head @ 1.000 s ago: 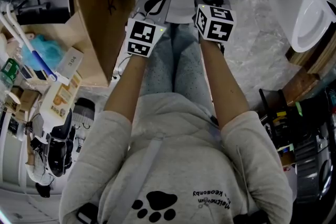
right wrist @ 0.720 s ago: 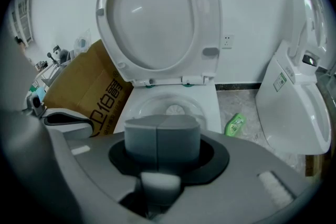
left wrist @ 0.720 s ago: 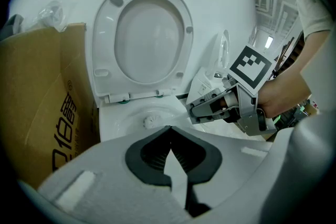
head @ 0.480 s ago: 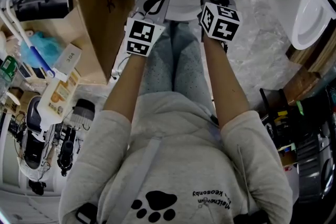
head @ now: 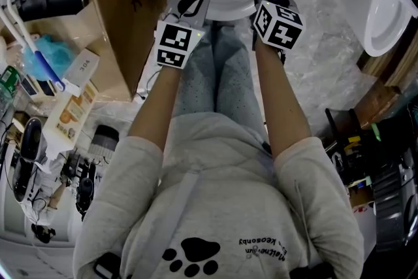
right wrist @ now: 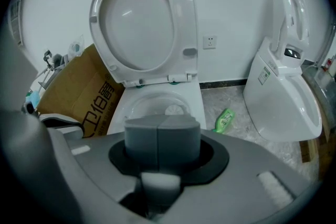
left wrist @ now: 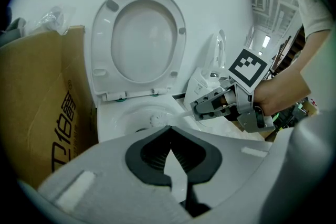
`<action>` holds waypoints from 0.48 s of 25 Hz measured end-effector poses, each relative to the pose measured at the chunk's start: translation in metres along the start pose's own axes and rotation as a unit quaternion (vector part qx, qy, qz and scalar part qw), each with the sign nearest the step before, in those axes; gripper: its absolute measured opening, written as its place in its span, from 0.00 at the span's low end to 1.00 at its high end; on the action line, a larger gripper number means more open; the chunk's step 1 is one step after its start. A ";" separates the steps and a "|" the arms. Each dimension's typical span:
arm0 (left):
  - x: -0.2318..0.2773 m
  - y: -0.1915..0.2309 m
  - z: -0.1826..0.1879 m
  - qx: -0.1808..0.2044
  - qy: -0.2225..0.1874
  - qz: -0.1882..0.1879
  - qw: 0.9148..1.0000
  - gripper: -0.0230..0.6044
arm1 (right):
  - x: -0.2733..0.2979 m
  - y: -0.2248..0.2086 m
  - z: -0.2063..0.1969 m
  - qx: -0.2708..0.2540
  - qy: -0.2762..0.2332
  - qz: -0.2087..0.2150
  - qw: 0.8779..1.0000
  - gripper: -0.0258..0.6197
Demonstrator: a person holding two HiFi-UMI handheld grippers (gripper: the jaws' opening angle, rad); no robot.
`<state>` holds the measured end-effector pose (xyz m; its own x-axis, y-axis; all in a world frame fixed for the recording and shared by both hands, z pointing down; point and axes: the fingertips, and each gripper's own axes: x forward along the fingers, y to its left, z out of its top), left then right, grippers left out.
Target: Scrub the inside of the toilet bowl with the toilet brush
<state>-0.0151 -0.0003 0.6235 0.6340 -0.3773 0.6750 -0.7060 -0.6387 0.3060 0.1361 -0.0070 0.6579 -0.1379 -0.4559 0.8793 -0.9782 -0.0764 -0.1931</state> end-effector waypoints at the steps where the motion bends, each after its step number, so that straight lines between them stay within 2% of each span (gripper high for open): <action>1: -0.001 -0.001 -0.001 0.000 0.000 0.000 1.000 0.03 | -0.001 -0.001 -0.002 0.001 -0.001 -0.002 1.000 0.28; 12: -0.014 -0.017 -0.016 0.004 -0.001 -0.002 1.000 0.03 | -0.016 -0.011 -0.026 0.007 0.008 -0.021 1.000 0.28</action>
<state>-0.0172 0.0262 0.6199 0.6375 -0.3758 0.6726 -0.7006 -0.6460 0.3030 0.1451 0.0245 0.6574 -0.0986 -0.4379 0.8936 -0.9811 -0.1073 -0.1609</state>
